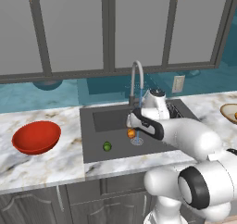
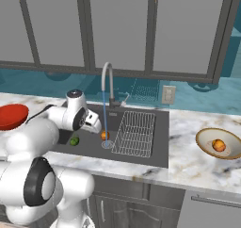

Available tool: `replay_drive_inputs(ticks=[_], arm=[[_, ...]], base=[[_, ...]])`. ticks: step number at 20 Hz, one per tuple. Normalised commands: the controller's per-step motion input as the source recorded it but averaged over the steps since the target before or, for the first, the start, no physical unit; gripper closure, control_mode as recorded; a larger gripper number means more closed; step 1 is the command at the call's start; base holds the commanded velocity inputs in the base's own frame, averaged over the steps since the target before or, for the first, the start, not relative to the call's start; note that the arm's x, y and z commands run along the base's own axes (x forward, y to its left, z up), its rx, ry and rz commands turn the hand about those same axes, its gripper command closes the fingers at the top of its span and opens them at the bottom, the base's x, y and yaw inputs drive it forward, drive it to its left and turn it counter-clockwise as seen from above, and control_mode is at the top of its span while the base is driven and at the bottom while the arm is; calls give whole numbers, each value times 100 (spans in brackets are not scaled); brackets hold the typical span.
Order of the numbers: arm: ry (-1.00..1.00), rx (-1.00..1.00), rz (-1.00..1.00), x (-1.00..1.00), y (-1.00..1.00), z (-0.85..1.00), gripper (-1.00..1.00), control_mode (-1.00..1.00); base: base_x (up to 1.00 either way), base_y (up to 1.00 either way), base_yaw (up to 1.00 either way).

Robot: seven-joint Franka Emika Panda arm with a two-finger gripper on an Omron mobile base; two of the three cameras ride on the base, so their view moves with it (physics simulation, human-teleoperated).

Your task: Pick the peachs from the sink and place them in one bowl. Place the avocado in the other bowl. Then turn off the sink faucet.

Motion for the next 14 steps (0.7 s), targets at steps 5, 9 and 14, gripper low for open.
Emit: replay_drive_inputs(ticks=[5,9,14], arm=[[3,-4,-3,15,0,-6,-100,-100],[0,-3,-4,14,0,-15,-100,-100],[0,-1,-2,12,0,-23,-100,-100]], base=[[0,0,0],[0,0,0],[0,0,0]])
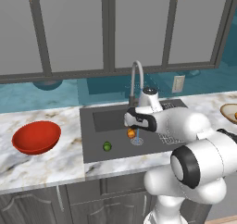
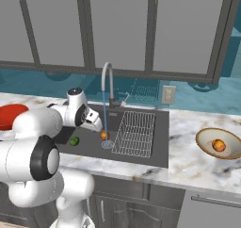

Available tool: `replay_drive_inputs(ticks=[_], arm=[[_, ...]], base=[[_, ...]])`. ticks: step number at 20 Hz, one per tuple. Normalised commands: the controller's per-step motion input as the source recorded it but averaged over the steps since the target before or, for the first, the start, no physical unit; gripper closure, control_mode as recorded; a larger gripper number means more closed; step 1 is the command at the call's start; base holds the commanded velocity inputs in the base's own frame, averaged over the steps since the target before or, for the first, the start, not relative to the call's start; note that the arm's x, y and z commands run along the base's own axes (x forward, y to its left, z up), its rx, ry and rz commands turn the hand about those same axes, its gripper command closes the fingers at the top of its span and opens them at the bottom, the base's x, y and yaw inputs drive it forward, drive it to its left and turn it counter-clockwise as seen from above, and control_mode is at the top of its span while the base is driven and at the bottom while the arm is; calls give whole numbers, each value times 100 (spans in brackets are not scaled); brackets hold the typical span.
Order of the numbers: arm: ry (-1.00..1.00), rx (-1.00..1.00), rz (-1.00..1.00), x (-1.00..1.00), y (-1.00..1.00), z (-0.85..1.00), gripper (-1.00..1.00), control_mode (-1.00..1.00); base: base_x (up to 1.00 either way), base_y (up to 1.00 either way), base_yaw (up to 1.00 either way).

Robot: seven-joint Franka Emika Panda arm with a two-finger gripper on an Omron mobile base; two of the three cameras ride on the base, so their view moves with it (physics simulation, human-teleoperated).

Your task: Pick the peachs from the sink and place them in one bowl. Place the avocado in the other bowl. Then turn off the sink faucet.

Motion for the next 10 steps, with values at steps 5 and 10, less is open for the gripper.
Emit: replay_drive_inputs(ticks=[5,10], arm=[[0,0,0,10,0,-19,-100,-100],[0,0,0,12,0,-14,-100,-100]], base=[[0,0,0],[0,0,0]])
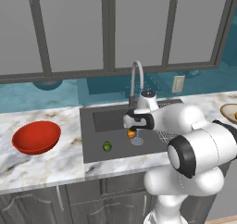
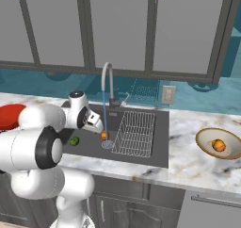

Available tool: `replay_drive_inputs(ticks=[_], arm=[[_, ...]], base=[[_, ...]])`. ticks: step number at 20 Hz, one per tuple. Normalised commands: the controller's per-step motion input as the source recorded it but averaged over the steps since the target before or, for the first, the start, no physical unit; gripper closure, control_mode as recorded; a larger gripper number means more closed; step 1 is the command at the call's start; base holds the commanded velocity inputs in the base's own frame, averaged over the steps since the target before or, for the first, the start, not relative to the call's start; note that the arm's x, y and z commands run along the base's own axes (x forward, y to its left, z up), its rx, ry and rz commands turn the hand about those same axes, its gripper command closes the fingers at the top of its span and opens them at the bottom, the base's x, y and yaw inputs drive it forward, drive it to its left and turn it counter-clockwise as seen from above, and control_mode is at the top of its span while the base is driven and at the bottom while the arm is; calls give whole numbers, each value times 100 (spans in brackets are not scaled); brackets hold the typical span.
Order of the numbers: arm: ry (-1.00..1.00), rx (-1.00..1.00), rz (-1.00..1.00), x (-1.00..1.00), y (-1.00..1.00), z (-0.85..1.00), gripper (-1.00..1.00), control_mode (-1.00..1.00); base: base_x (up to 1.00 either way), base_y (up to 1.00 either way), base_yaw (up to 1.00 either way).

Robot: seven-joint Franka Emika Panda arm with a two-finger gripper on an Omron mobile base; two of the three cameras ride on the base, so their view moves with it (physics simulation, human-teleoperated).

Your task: Pick the peachs from the sink and place them in one bowl. Place the avocado in the other bowl. Then turn off the sink faucet.

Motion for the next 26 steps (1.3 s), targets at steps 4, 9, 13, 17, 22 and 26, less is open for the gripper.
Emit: replay_drive_inputs(ticks=[4,9,13,17,22,26], arm=[[0,0,0,11,0,-17,-100,-100],[0,0,0,10,0,-17,-100,-100],[0,0,0,12,0,-17,-100,-100],[0,0,0,14,0,-13,-100,-100],[0,0,0,21,0,-10,-100,-100],[0,0,0,25,0,-11,-100,-100]], base=[[0,0,0],[0,0,0],[0,0,0],[0,0,0],[0,0,0],[0,0,0]])
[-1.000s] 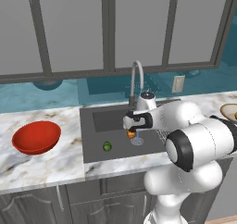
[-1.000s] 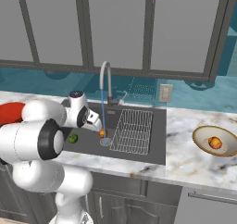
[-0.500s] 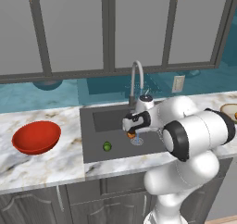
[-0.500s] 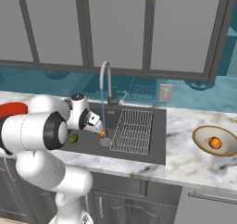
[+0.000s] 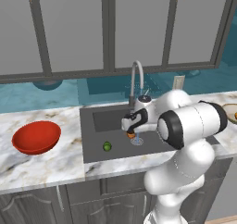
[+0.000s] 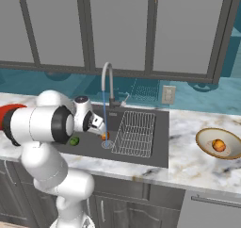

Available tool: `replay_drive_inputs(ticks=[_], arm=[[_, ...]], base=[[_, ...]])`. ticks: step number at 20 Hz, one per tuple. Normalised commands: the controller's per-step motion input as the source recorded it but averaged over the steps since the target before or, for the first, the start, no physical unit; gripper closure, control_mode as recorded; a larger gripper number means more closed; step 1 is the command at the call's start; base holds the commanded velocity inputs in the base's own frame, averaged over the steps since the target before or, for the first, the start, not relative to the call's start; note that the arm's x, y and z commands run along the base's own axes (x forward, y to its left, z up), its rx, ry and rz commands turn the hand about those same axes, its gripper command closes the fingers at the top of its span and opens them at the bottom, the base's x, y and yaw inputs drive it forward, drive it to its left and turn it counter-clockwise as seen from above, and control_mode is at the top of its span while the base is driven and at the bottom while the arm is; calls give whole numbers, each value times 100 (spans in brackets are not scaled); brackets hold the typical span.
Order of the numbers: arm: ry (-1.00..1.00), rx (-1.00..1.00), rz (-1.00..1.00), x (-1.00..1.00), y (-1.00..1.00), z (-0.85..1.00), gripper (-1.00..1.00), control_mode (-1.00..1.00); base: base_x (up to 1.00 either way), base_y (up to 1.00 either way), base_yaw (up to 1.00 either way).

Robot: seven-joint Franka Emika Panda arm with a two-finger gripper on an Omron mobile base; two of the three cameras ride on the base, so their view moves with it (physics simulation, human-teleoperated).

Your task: Pick the peachs from the sink and place them in one bowl. Place the avocado in the other bowl. Then turn off the sink faucet.

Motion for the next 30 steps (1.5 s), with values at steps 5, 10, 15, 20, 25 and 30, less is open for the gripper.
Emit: replay_drive_inputs(ticks=[5,10,15,20,25,30], arm=[[0,0,0,24,0,-11,-100,-100],[0,0,0,20,0,-15,-100,-100],[0,0,0,20,0,-18,-100,-100],[0,0,0,15,0,-21,-100,-100],[0,0,0,17,0,-19,-100,-100],[0,0,0,21,0,-15,-100,-100]], base=[[0,0,0],[0,0,0],[0,0,0],[0,0,0],[0,0,0],[0,0,0]])
